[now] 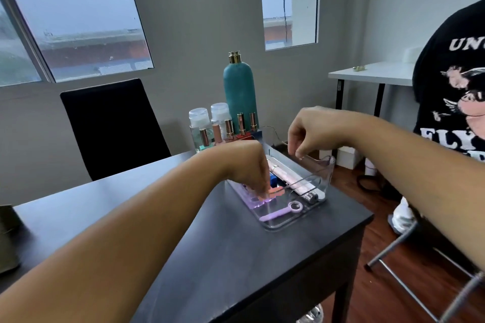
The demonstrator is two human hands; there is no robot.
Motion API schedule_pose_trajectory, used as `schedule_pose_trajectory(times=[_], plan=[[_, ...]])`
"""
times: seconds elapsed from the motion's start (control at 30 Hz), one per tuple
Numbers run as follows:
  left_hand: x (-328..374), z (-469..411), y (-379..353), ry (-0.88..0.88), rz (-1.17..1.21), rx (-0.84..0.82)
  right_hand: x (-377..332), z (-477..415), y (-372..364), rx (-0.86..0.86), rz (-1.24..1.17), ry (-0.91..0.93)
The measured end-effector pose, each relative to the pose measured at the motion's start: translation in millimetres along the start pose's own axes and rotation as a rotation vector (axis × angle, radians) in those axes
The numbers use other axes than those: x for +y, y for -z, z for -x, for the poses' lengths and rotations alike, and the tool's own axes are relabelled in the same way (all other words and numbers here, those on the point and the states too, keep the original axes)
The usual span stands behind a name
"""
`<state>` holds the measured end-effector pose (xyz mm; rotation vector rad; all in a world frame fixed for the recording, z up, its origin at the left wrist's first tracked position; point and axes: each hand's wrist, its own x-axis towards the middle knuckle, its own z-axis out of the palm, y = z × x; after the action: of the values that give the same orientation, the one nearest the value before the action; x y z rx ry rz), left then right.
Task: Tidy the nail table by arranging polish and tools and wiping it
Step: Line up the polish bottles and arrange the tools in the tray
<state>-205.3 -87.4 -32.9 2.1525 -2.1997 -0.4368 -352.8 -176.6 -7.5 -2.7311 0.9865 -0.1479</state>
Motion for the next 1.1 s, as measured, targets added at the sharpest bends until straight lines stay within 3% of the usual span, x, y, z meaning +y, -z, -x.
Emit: schedule_pose_trajectory(times=[0.2,0.6,1.1], plan=[[19,-16,-1,0.079,-0.152,-0.281,5,0,-11,0.117,-0.026,-0.085],[16,-20,-17,0.076,-0.161,-0.151,13,-3,-27,0.1,-0.069,-0.155],[21,-22,-18,0.115,-0.059,-0.209,11,-1,-25,0.089,-0.078,-0.172]])
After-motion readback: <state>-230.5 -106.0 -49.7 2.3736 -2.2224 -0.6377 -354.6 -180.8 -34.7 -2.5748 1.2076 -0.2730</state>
